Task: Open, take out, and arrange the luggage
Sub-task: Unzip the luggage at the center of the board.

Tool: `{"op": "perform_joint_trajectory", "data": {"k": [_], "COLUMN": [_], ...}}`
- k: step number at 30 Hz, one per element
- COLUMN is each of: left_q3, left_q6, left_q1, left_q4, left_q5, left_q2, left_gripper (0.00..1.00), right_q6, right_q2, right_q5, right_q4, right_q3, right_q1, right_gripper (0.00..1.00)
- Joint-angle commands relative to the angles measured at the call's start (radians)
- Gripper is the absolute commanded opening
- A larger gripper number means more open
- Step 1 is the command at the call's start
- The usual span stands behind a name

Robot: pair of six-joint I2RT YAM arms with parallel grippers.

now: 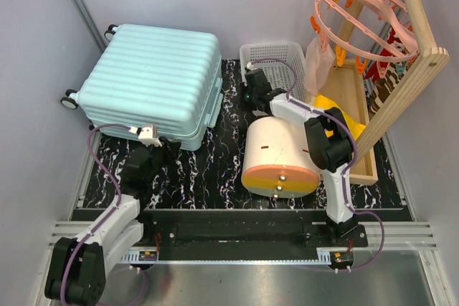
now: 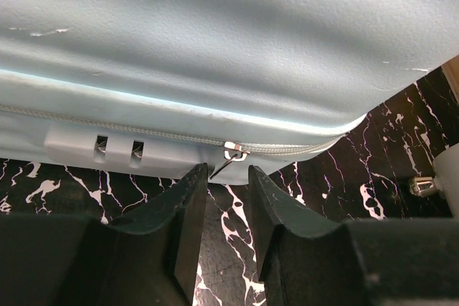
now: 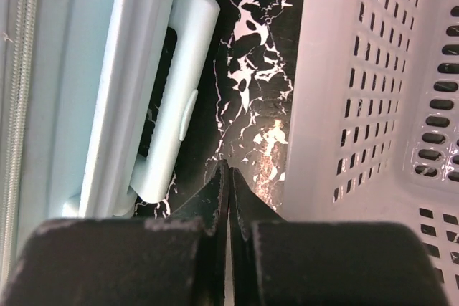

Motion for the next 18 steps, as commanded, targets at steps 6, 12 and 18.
{"op": "perform_joint_trajectory", "data": {"k": [6, 12, 18], "left_q3": [0.043, 0.046, 0.047], "left_q6": [0.011, 0.003, 0.002], "left_q1": [0.001, 0.003, 0.001], "left_q4": [0.169, 0.215, 0.242], "left_q5": [0.033, 0.046, 0.038], "left_q2": [0.028, 0.060, 0.086], "left_gripper": [0.34, 0.22, 0.07], "right_q6": [-0.026, -0.009, 0.017], "right_q2": [-0.029, -0.049, -0.067], "right_q5": [0.012, -0.029, -0.093], "right_q4": [-0.010, 0.015, 0.069], "right_q3": [0.003, -0.020, -0.049], "right_q1": [0.014, 0.014, 0.017], "right_gripper": [0.00, 0.01, 0.16]}}
